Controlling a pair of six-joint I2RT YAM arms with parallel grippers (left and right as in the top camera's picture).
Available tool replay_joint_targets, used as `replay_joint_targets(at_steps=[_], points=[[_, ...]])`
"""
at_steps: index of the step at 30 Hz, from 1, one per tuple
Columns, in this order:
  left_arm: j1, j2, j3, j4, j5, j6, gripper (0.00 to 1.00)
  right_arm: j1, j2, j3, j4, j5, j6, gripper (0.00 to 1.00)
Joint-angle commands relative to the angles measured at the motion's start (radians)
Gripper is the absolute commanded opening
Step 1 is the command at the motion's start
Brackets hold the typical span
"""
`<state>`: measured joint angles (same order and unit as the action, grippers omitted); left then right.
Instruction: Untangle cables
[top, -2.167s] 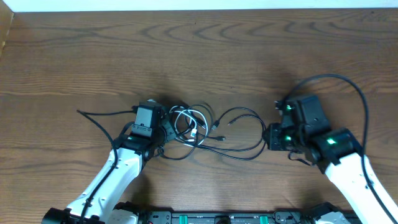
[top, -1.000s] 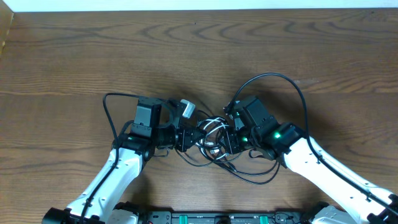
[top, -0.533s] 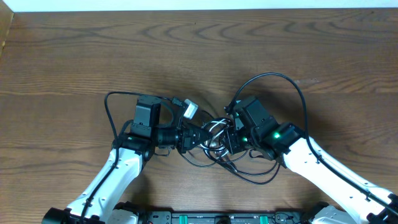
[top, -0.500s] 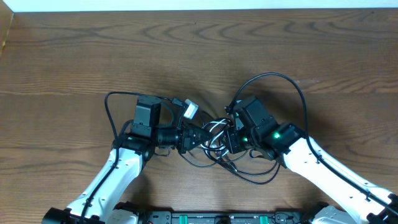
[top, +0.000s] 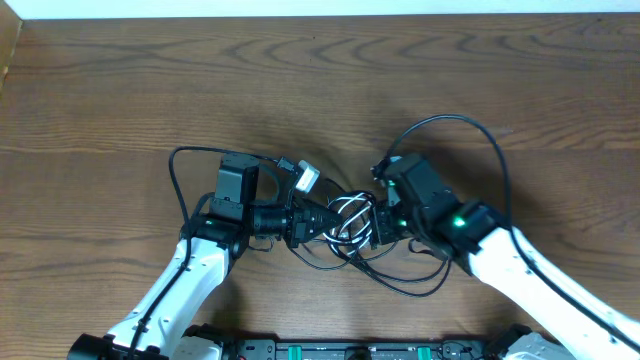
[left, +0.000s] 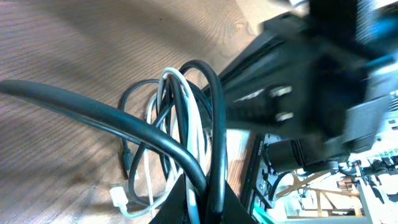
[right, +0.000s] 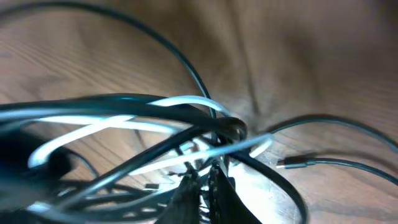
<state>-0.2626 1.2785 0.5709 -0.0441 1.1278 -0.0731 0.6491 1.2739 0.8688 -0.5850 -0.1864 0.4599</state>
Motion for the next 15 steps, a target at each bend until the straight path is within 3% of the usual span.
replay_joint_targets(at_steps=[1,3,5,11,15], points=[[0.003,0.002,0.000,0.005,0.032,0.021,0.08,-0.012,-0.084,0.018,-0.021,0.005,-0.023,0.22],[0.003,0.002,0.000,0.005,0.032,0.021,0.08,-0.012,-0.110,0.018,-0.041,0.022,-0.051,0.40],[0.003,0.002,0.000,0.005,0.032,0.021,0.08,-0.012,-0.117,0.018,-0.064,0.070,-0.057,0.47],[0.003,0.002,0.000,0.005,0.044,0.020,0.08,-0.012,-0.074,0.013,-0.111,0.126,-0.057,0.48],[0.003,0.002,0.000,0.005,0.043,0.020,0.08,-0.012,-0.011,0.013,-0.130,0.178,-0.056,0.40]])
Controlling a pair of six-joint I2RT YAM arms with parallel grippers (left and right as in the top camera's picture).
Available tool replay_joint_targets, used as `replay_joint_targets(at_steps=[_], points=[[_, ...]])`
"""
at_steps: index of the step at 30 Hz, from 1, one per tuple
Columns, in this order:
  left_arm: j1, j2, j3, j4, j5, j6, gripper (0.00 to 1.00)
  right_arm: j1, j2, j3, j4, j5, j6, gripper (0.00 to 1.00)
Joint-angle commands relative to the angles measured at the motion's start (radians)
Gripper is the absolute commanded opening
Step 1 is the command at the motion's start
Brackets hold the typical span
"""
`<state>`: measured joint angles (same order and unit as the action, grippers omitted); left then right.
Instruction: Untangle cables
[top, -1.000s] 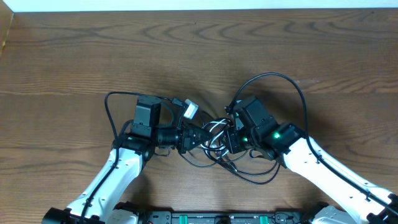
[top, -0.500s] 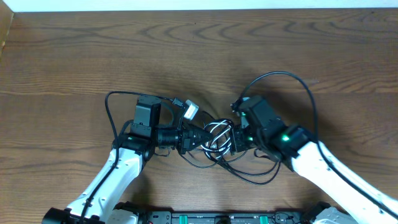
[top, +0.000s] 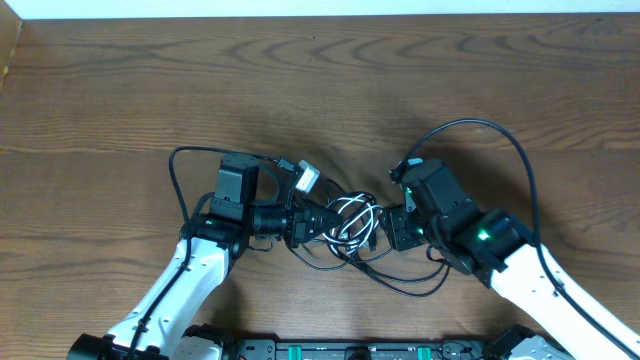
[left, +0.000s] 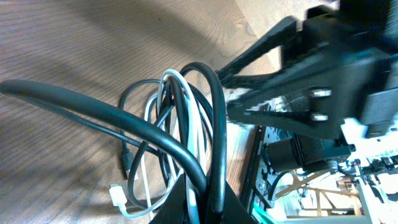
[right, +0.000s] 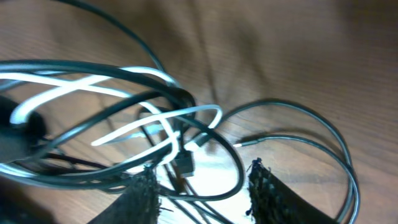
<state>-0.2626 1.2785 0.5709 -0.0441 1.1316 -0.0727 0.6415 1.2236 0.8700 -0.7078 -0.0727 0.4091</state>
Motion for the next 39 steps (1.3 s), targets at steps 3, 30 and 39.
replay_joint_targets(at_steps=[3,30,39], points=[[0.003,0.002,0.000,0.005,0.040,0.020,0.08,-0.004,0.087,0.011,0.001,0.070,-0.002,0.40],[0.003,0.002,0.000,0.024,-0.216,-0.101,0.08,-0.072,-0.345,0.050,-0.127,0.230,0.163,0.01],[0.003,0.002,0.000,0.026,-0.482,-0.404,0.08,-0.072,-0.514,0.050,-0.312,0.293,0.221,0.01]])
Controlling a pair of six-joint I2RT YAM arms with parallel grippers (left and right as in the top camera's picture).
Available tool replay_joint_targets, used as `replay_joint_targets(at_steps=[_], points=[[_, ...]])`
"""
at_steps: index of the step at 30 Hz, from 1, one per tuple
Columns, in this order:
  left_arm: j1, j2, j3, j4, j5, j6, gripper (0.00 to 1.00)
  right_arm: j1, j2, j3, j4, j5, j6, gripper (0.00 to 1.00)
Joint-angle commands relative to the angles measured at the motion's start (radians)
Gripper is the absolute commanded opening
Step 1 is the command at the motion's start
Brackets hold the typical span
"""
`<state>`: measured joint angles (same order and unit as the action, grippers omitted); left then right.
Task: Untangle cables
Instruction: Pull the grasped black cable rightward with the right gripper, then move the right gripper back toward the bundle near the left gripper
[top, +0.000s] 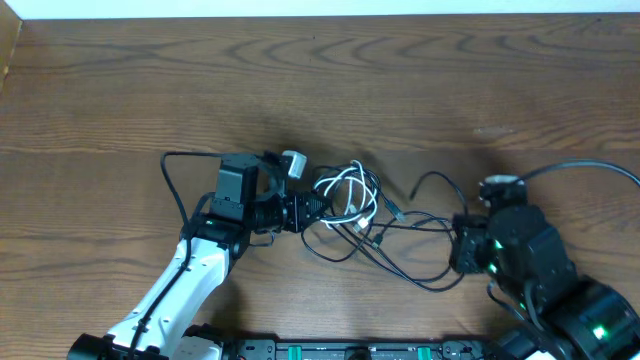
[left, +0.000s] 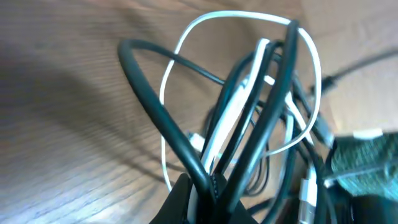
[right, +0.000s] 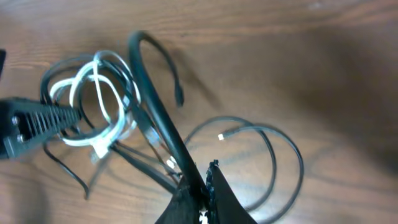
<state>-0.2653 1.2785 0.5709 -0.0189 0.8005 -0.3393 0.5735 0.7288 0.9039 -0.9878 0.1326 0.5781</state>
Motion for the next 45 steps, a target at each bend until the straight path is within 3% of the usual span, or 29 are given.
replay_joint_targets(at_steps=[1,8,15,21,28,39,40,43,44,45], points=[[0.006,0.002,0.000,0.003,-0.163,-0.167,0.08,-0.005,-0.020,0.016,-0.047,0.086,0.058,0.01],[0.006,0.002,0.000,0.097,-0.165,-0.336,0.08,-0.004,0.000,0.006,-0.080,0.036,0.058,0.03],[0.006,0.002,0.000,0.312,-0.069,-0.468,0.08,-0.004,0.046,-0.003,-0.077,-0.035,0.058,0.25],[0.006,0.002,0.000,0.492,0.103,-0.466,0.08,-0.004,0.114,-0.005,-0.069,-0.035,0.058,0.47],[0.006,0.002,0.000,0.541,0.289,-0.348,0.08,-0.004,0.227,-0.005,-0.024,-0.038,0.152,0.52],[0.006,0.002,0.000,0.540,0.280,-0.314,0.08,-0.003,0.423,-0.005,0.039,-0.178,0.210,0.54],[0.006,0.002,0.000,0.540,0.280,-0.305,0.12,-0.003,0.438,-0.005,0.039,-0.184,0.210,0.53],[0.006,0.002,0.000,0.531,0.280,-0.270,0.62,-0.003,0.465,-0.005,0.039,-0.193,0.210,0.47],[0.006,0.002,0.000,0.526,0.280,-0.256,0.94,-0.003,0.470,-0.005,0.039,-0.193,0.210,0.47],[0.006,0.002,0.000,0.518,0.280,-0.235,0.98,-0.003,0.474,-0.005,0.039,-0.192,0.210,0.47]])
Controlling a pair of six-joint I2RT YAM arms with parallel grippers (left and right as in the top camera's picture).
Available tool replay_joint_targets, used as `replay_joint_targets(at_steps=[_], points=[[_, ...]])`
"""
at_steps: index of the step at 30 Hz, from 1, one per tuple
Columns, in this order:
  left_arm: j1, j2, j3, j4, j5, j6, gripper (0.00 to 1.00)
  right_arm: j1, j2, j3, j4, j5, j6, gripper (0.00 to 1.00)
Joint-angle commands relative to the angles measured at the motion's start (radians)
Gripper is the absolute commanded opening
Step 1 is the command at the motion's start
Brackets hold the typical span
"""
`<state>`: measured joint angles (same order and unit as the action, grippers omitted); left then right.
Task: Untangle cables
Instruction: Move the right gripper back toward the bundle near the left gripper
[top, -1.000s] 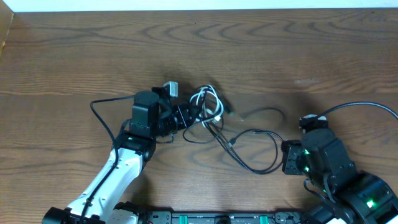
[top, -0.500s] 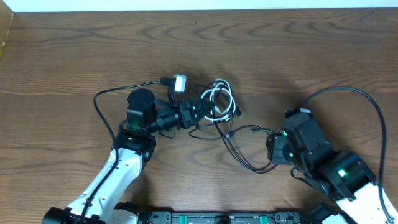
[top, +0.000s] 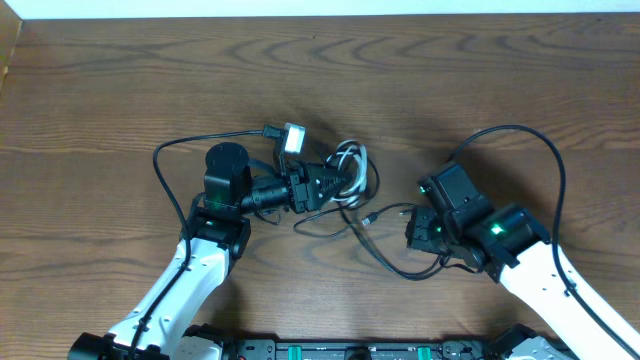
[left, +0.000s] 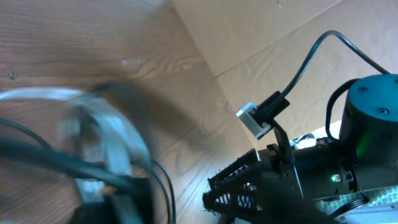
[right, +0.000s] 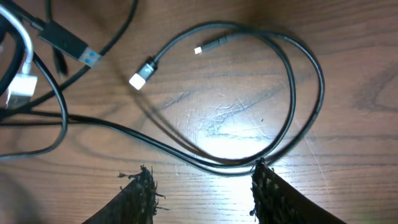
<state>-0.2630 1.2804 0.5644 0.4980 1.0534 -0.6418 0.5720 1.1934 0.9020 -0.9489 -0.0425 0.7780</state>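
Observation:
The tangle of white and black cables (top: 352, 168) lies mid-table, and my left gripper (top: 333, 186) is shut on it from the left. In the left wrist view the bundle (left: 102, 134) is a blur in front of the camera. My right gripper (top: 413, 232) stands open just right of the tangle. Between its fingers (right: 202, 173) passes a thin black cable (right: 292, 81) that loops across the wood. That cable's silver-tipped plug (right: 142, 73) lies loose. A blue-tipped USB plug (right: 74, 46) and a white plug (right: 22, 88) lie at the left.
A white connector (top: 292, 137) on a black lead sits just behind the left wrist. A thick black lead (top: 520, 132) arcs behind the right arm. The right gripper's fingers (left: 249, 180) show in the left wrist view. The table's front edge runs close behind both arms.
My right gripper was shut on a thick black cable at the far right. Now it is open, closer in, over the thin cable loop. The left gripper holds the bundle farther back.
Both grippers were shut in the tangle at mid-table. Then the right one was open and slightly back. Then it was shut on a black cable far to the right, with the tangle spread out. Now it is open beside the tangle, and the left still holds the bundle.

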Motion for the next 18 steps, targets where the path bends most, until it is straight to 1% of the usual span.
replay_joint_targets(at_steps=[1,5,6,8,11,13,14,15,16,18], points=[[0.004,0.000,0.007,-0.014,0.027,0.092,0.98,-0.001,0.010,-0.003,0.000,-0.017,0.010,0.47],[0.004,0.000,0.007,-0.094,0.023,0.175,0.98,-0.001,0.009,-0.003,-0.002,-0.017,0.010,0.47],[0.004,0.000,0.007,-0.126,-0.001,0.183,0.98,-0.001,0.009,-0.003,-0.002,-0.017,0.010,0.47],[0.004,0.000,0.007,-0.239,-0.130,0.189,0.98,-0.001,0.009,-0.003,-0.005,-0.017,0.010,0.48],[0.003,0.000,0.007,-0.470,-0.432,0.183,0.98,-0.001,0.009,-0.003,-0.005,-0.017,0.010,0.50],[0.003,0.000,0.007,-0.621,-0.615,0.143,0.98,-0.001,0.009,-0.003,-0.003,-0.017,0.010,0.52],[0.003,0.000,0.007,-0.689,-0.674,0.105,0.98,-0.001,0.009,-0.003,-0.003,-0.017,0.010,0.55],[0.003,0.000,0.007,-0.731,-0.701,0.078,0.98,-0.001,0.009,-0.003,-0.001,-0.017,0.010,0.59],[0.003,0.000,0.007,-0.758,-0.712,0.063,0.98,-0.001,0.009,-0.003,0.003,-0.018,0.010,0.63],[0.003,0.000,0.007,-0.776,-0.711,0.063,0.98,-0.001,0.010,-0.003,0.020,-0.021,0.010,0.67]])
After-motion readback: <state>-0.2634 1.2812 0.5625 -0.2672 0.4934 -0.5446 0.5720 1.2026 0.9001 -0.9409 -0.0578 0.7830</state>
